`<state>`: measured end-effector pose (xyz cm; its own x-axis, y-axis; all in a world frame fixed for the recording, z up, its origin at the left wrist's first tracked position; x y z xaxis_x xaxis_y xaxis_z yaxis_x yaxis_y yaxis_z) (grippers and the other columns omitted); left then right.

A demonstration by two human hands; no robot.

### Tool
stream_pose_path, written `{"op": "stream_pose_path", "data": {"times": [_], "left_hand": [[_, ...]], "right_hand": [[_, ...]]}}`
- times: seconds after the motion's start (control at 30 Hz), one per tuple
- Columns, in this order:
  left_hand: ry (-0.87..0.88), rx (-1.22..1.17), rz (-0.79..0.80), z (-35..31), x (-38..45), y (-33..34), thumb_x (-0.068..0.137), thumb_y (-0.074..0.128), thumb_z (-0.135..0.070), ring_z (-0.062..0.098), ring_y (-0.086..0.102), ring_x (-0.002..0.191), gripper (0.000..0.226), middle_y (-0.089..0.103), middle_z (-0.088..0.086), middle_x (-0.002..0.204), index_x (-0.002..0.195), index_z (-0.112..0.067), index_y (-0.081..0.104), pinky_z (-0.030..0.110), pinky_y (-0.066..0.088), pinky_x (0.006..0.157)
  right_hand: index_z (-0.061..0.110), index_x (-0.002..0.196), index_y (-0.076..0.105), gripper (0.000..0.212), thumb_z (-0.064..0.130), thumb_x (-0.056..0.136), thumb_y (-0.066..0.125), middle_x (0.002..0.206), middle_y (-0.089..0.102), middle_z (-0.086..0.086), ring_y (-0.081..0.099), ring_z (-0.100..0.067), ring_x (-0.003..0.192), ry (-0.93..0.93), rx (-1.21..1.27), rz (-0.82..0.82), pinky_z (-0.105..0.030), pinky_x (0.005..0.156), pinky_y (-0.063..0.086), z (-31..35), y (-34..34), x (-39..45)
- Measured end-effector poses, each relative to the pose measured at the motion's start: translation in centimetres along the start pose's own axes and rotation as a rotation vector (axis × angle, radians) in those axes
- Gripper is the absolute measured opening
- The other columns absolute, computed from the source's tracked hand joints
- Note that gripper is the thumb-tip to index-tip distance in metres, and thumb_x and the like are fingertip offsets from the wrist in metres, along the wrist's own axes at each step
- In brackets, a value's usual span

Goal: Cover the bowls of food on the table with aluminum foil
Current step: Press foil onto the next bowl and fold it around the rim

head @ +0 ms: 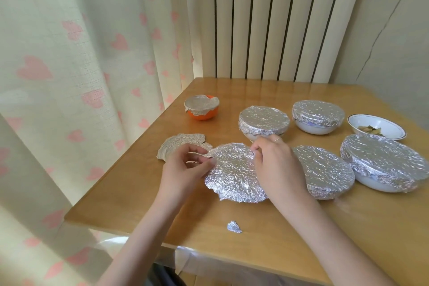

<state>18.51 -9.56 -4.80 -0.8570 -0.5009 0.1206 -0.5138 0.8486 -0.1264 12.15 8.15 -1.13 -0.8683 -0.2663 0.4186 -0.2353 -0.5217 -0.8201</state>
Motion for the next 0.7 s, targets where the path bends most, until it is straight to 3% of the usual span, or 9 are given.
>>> {"op": "stream_pose_path", "data": {"times": [0.07, 0.2, 0.27, 0.33, 0.4, 0.5, 0.6, 0.63, 0.7], "left_hand": [[0.028, 0.028, -0.008, -0.1, -0.2, 0.0, 0.082, 0.076, -0.009, 0.006, 0.062, 0.057, 0.014, 0.065, 0.003, 0.071, 0.089, -0.008, 0.065, 0.021, 0.053, 0.059], [0.143, 0.151, -0.162, -0.4, -0.3, -0.8, 0.093, 0.063, -0.019, 0.01, 0.064, 0.071, 0.01, 0.065, -0.015, 0.073, 0.083, -0.02, 0.065, 0.041, 0.057, 0.073], [0.247, 0.167, -0.214, -1.6, -0.6, -1.6, 0.095, 0.06, -0.029, 0.007, 0.063, 0.083, 0.012, 0.065, -0.021, 0.08, 0.084, -0.026, 0.064, 0.034, 0.053, 0.078], [0.318, 0.166, -0.1, -2.9, -0.9, -1.9, 0.089, 0.058, -0.048, -0.001, 0.061, 0.096, 0.019, 0.066, -0.025, 0.094, 0.094, -0.03, 0.065, 0.017, 0.045, 0.082], [0.358, 0.234, 0.18, -3.8, -1.1, -1.1, 0.078, 0.054, -0.061, -0.01, 0.048, 0.12, 0.046, 0.06, -0.031, 0.118, 0.115, -0.035, 0.062, 0.005, 0.035, 0.091], [0.408, 0.507, 0.53, -3.5, -1.2, 1.5, 0.064, 0.058, -0.072, -0.017, 0.009, 0.14, 0.091, 0.027, -0.026, 0.152, 0.144, -0.036, 0.036, 0.013, 0.007, 0.117], [0.471, 0.759, 0.597, -3.0, -0.6, 3.6, 0.057, 0.054, -0.082, -0.014, -0.007, 0.142, 0.117, 0.009, -0.016, 0.16, 0.155, -0.027, 0.02, 0.027, -0.01, 0.12], [0.474, 0.804, 0.615, -2.8, -0.4, 4.1, 0.056, 0.051, -0.084, -0.013, -0.009, 0.142, 0.121, 0.006, -0.016, 0.161, 0.156, -0.025, 0.017, 0.03, -0.01, 0.121], [0.475, 0.896, 0.644, -2.6, 0.0, 4.7, 0.054, 0.045, -0.088, -0.009, -0.01, 0.144, 0.125, 0.003, -0.014, 0.162, 0.156, -0.024, 0.013, 0.034, -0.01, 0.121]], "right_hand": [[0.018, 0.103, 0.065, 0.019, 0.011, 0.094, 0.049, 0.112, 0.057, -0.001, 0.05, -0.023, 0.105, -0.02, -0.037, -0.009, -0.03, 0.069, 0.039, 0.0, 0.2, 0.1], [0.013, 0.096, 0.071, 0.019, 0.003, 0.087, 0.057, 0.103, 0.065, -0.006, 0.055, -0.029, 0.096, -0.11, 0.011, -0.166, -0.036, 0.077, 0.046, -0.2, -0.4, 0.1], [0.01, 0.099, 0.071, 0.025, -0.003, 0.087, 0.053, 0.101, 0.067, -0.005, 0.058, -0.025, 0.089, -0.114, 0.172, -0.273, -0.026, 0.075, 0.043, -0.8, -2.1, 0.0], [0.012, 0.103, 0.069, 0.029, -0.004, 0.09, 0.049, 0.088, 0.066, -0.001, 0.054, -0.009, 0.071, -0.104, 0.308, -0.318, -0.012, 0.062, 0.034, -1.4, -3.9, -0.1], [0.014, 0.107, 0.069, 0.032, -0.004, 0.092, 0.048, 0.077, 0.062, 0.011, 0.048, 0.006, 0.059, -0.14, 0.361, -0.233, -0.003, 0.059, 0.032, -1.4, -4.6, -0.5], [0.015, 0.115, 0.068, 0.038, -0.007, 0.091, 0.047, 0.079, 0.06, 0.016, 0.051, 0.019, 0.063, -0.183, 0.35, -0.065, 0.002, 0.061, 0.034, -0.9, -3.9, -1.5], [0.018, 0.116, 0.068, 0.045, -0.009, 0.088, 0.046, 0.101, 0.072, 0.003, 0.065, -0.005, 0.09, -0.109, 0.31, -0.102, -0.012, 0.077, 0.042, -2.0, -3.8, -2.5], [0.018, 0.116, 0.068, 0.044, -0.009, 0.088, 0.047, 0.102, 0.073, 0.0, 0.066, -0.015, 0.091, -0.074, 0.305, -0.103, -0.018, 0.077, 0.041, -2.5, -3.8, -2.8], [0.02, 0.118, 0.067, 0.041, -0.003, 0.09, 0.048, 0.082, 0.072, 0.006, 0.058, -0.018, 0.074, -0.052, 0.264, -0.032, -0.021, 0.066, 0.035, -2.8, -3.2, -3.4]]}}
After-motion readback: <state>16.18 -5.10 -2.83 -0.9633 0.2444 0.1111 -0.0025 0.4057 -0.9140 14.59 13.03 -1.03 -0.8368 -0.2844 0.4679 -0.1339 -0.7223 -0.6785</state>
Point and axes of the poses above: each hand's wrist, its own x-axis towards the middle knuckle, its own y-axis out of the palm, z = x × y, the point moved 5 cm from there along x, towards the middle knuckle
